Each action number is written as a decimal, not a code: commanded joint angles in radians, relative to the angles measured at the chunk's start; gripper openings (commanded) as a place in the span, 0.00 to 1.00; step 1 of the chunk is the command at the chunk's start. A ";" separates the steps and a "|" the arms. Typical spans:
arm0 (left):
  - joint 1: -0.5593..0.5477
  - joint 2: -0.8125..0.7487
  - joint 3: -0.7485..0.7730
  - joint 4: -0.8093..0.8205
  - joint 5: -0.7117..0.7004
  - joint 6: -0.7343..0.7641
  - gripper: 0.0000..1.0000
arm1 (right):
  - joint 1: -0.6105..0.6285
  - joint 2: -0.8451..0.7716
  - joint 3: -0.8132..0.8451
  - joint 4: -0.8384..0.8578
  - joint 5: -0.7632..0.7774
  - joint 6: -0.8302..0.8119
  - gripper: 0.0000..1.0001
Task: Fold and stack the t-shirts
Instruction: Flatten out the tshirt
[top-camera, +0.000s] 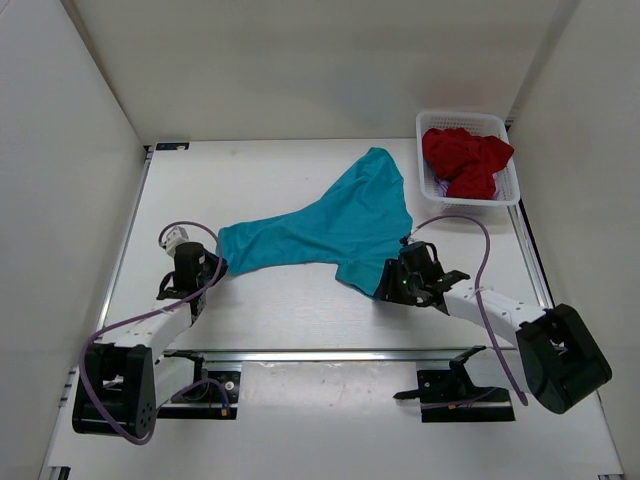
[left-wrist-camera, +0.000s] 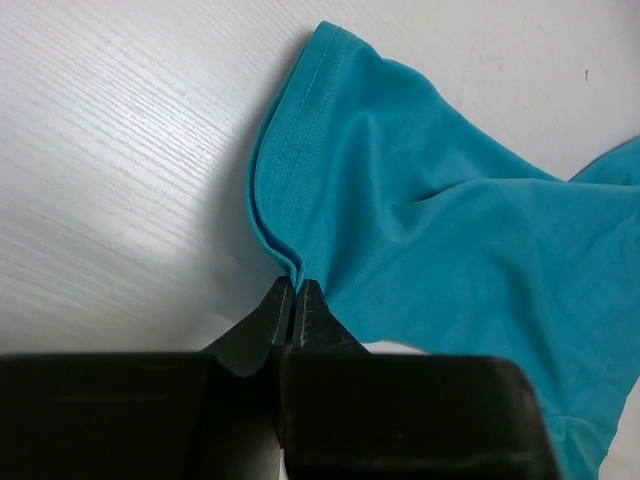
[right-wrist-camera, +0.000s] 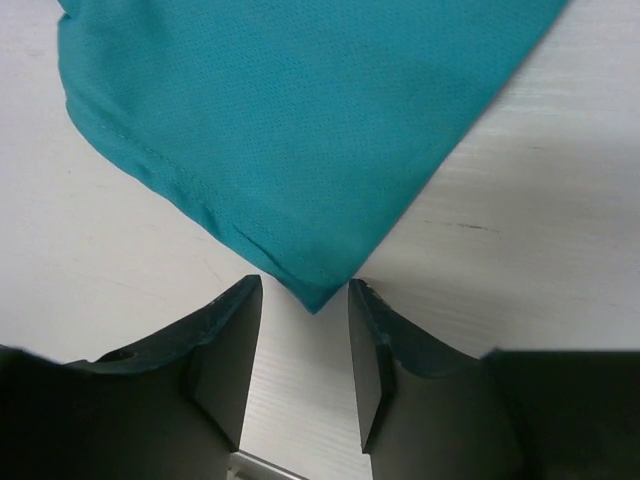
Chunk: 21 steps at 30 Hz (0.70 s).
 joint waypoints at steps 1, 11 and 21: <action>-0.015 -0.029 -0.013 0.020 -0.007 0.014 0.00 | 0.014 0.027 0.028 -0.098 0.028 0.005 0.39; -0.021 -0.015 -0.021 0.035 0.000 0.014 0.00 | 0.003 0.089 0.067 -0.101 0.065 -0.029 0.20; -0.042 -0.050 0.013 -0.008 0.008 0.045 0.00 | -0.010 0.008 0.108 -0.206 0.103 -0.085 0.00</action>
